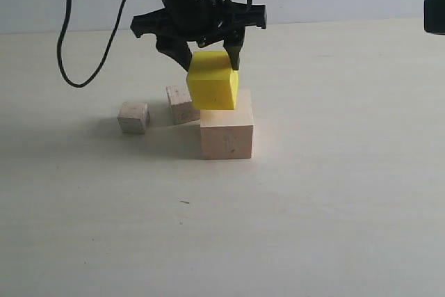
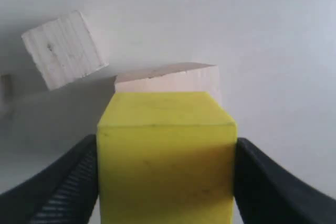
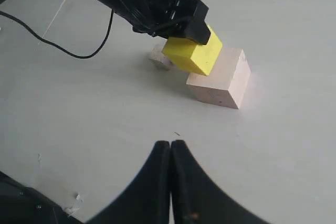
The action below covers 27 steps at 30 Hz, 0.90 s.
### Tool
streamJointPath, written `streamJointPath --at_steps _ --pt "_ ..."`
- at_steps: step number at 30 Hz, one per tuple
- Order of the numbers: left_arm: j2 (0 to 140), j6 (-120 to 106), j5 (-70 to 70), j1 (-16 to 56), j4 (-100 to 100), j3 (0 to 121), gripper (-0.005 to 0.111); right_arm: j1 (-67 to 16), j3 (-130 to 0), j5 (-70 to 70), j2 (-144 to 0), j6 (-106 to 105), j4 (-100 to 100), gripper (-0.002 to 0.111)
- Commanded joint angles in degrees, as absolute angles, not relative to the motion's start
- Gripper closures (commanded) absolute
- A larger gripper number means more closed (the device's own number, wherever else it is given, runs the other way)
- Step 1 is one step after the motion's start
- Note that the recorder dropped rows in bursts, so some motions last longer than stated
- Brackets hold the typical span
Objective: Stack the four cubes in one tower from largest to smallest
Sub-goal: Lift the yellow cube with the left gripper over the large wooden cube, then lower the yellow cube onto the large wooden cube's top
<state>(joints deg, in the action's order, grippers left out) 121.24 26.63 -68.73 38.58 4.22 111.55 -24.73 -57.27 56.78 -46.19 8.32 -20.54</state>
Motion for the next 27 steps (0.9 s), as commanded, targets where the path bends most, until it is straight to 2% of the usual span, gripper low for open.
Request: streamJointPath --at_steps 1,27 --pt "121.59 27.46 -65.35 40.06 3.62 112.27 0.107 -24.66 -56.97 56.24 -46.03 8.08 -20.73 0.108" --pt "123.55 37.65 -67.91 41.38 1.63 113.42 0.107 -24.66 -56.97 57.13 -46.03 7.52 -20.56 0.108"
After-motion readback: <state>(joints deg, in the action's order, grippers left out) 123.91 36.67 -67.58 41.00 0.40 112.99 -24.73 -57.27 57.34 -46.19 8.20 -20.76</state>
